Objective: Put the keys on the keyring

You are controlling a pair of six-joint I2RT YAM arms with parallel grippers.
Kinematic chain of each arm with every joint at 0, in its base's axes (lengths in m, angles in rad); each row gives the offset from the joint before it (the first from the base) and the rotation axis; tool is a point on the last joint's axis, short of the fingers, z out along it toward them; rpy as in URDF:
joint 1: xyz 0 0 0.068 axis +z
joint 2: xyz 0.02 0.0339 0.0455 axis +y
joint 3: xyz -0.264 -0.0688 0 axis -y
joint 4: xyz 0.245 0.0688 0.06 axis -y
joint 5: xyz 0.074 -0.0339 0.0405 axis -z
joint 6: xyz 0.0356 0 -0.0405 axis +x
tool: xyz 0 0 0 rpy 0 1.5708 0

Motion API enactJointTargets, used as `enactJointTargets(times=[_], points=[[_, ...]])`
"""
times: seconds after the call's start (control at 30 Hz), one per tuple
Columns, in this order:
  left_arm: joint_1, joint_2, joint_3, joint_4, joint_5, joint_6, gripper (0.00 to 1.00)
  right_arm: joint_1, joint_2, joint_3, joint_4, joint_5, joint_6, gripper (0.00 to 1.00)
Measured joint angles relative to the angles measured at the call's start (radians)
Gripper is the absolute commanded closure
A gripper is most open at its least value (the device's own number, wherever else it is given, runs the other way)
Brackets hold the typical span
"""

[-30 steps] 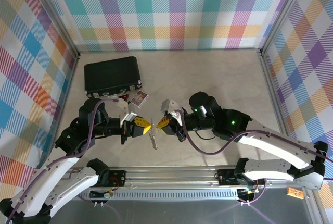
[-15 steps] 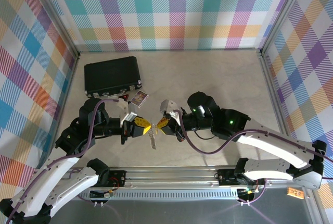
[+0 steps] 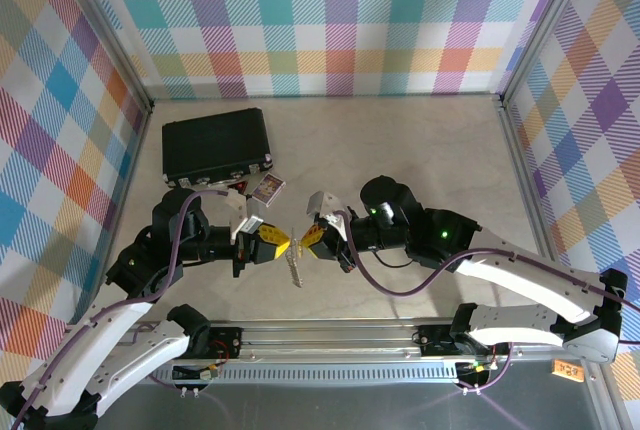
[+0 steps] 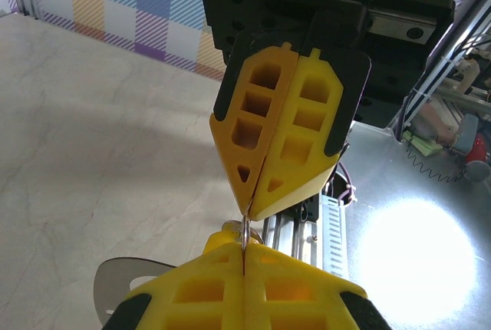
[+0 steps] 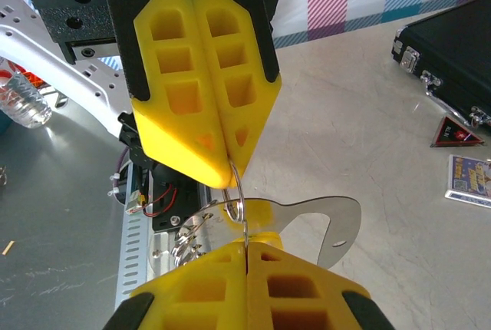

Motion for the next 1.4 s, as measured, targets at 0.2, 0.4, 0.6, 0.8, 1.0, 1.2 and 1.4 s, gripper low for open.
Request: enactJointTargets(times=[0.2,0.4,0.6,0.8,1.0,1.2,1.4], points=[[0.000,-0.002,-0.001,0.010,0.013,-0.004,1.00,0.000,0.000,0.001,-0.013,-0.022,0.027,1.00],[0.000,-0.002,-0.004,0.053,0.034,-0.035,1.00,-0.002,0.000,0.005,-0.034,-0.033,0.060,1.00],[0.000,0.000,-0.004,0.095,0.048,-0.059,1.00,-0.021,-0.020,0.006,-0.038,-0.032,0.098,1.00],[0.000,0.000,-0.020,0.188,0.084,-0.076,1.00,-0.036,-0.074,-0.002,-0.034,-0.029,0.109,1.00],[-0.001,0.001,-0.051,0.254,0.149,-0.058,1.00,-0.048,-0.096,-0.005,-0.029,-0.045,0.117,1.00],[-0.001,0.050,-0.017,0.179,0.169,0.067,1.00,-0.048,-0.101,-0.006,-0.025,-0.068,0.128,1.00],[-0.001,0.071,-0.014,0.145,0.153,0.134,1.00,-0.048,-0.101,-0.018,-0.025,-0.087,0.131,1.00]])
